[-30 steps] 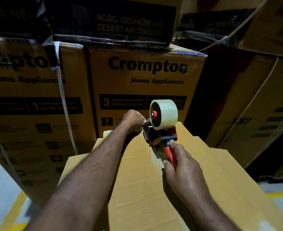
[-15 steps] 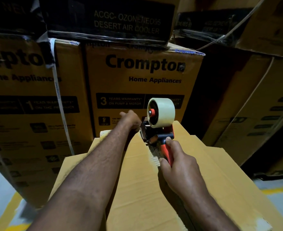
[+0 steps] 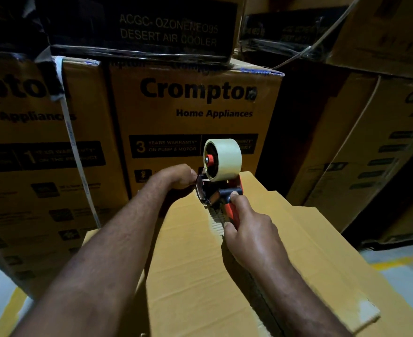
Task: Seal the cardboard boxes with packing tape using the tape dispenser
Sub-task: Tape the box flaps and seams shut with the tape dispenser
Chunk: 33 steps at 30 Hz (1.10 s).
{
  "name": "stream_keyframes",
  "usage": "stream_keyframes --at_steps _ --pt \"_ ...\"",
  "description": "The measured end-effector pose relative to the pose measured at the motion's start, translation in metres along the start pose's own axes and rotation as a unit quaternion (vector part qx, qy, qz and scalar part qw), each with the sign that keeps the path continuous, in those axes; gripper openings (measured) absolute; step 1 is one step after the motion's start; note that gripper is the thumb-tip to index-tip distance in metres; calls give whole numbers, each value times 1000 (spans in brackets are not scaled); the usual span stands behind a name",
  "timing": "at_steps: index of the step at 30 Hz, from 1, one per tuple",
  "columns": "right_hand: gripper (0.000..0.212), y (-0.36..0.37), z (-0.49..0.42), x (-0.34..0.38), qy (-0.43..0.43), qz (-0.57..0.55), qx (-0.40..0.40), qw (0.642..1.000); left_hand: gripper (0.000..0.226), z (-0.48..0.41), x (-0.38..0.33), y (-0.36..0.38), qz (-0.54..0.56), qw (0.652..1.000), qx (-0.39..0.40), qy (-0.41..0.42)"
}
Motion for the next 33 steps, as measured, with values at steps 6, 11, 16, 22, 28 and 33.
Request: stream_keyframes --at_steps 6,11,16,22,28,33 --pt "53 -3 1 -5 13 0 -6 1000 17 -6 16 -10 74 997 -3 32" --pt "53 0 1 -1 3 28 -8 1000 16 -3 13 -6 182 977 -104 48" --pt "54 0 0 3 -15 42 5 999 20 2 1 5 119 988 -73 72" --pt "48 -7 0 6 -17 50 15 999 18 0 -2 5 124 990 -73 -9" --pt "49 -12 9 6 -23 60 12 998 13 -1 -1 8 133 986 -93 -27" --pt "56 -23 43 -1 -26 45 33 998 13 3 0 7 107 987 -118 -24"
Point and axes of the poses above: each hand's wrist, its own z-axis away from the middle knuckle, its own y-axis out of the palm, x = y × z, the point moved 6 cm from there along -z, towards the middle knuckle, and after that the axes turned 8 degrees about -y, right-handed, at the moved point
